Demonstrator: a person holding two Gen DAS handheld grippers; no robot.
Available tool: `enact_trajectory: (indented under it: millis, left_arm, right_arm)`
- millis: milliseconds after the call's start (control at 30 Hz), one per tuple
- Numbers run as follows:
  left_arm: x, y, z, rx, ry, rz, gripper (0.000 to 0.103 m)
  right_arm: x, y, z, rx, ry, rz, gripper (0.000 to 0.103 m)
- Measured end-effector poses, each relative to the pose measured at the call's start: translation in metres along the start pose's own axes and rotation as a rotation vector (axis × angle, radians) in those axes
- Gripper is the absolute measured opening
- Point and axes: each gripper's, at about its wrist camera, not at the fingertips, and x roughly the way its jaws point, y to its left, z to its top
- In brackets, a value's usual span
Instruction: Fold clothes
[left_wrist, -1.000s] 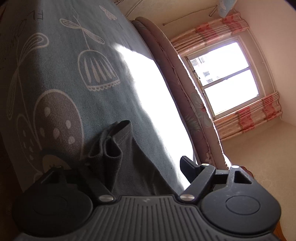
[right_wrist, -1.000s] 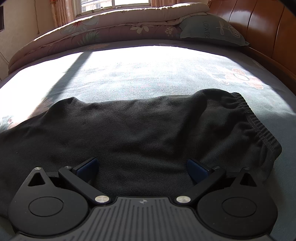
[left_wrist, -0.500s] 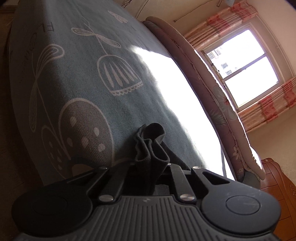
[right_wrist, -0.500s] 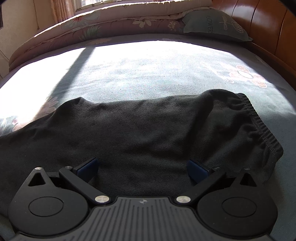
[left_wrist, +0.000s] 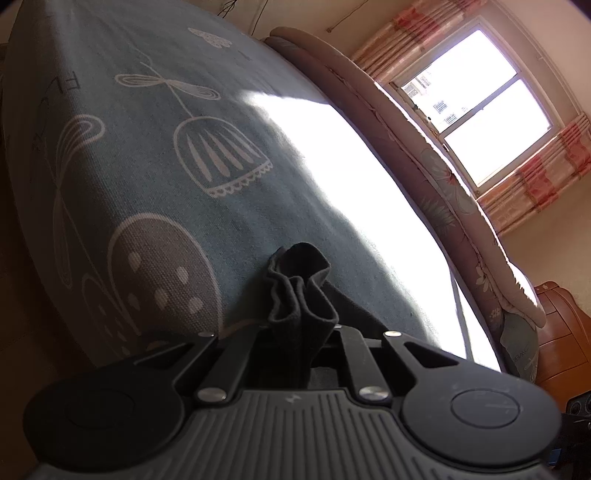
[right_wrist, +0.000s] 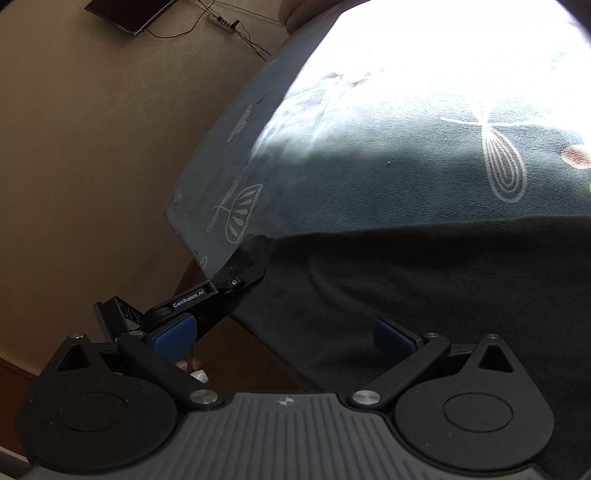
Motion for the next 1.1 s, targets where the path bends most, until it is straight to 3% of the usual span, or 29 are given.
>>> enact_trajectory:
  millis: [200, 467, 600, 800, 1100]
  left_arm:
    - [0.002, 0.009, -0.002, -0.053, -0.002, -0.037, 0.010]
    - [0.002, 0.012, -0.002, -0.075, 0.005, -0.051, 0.010]
    - [0.002, 0.013, -0.003, -0.077, 0.004, -0.052, 0.010]
    - [0.002, 0.016, -0.005, -0.085, -0.001, -0.059, 0.010]
    - [0.005, 0.013, -0.004, -0.094, 0.002, -0.060, 0.010]
  right_arm:
    - [0.040, 0.014, -0.005, 0.044, 0.049, 0.013, 0.103]
    - [0.048, 0.021, 0.025, -0.018, -0.148, -0.148, 0.103]
    - [0.063, 0.011, 0.029, 0.034, -0.122, -0.133, 0.103]
    - [0.058, 0.015, 0.001, 0.074, -0.112, -0.084, 0.103]
    - [0.048, 0.035, -0.049, 0.063, -0.093, -0.108, 0.103]
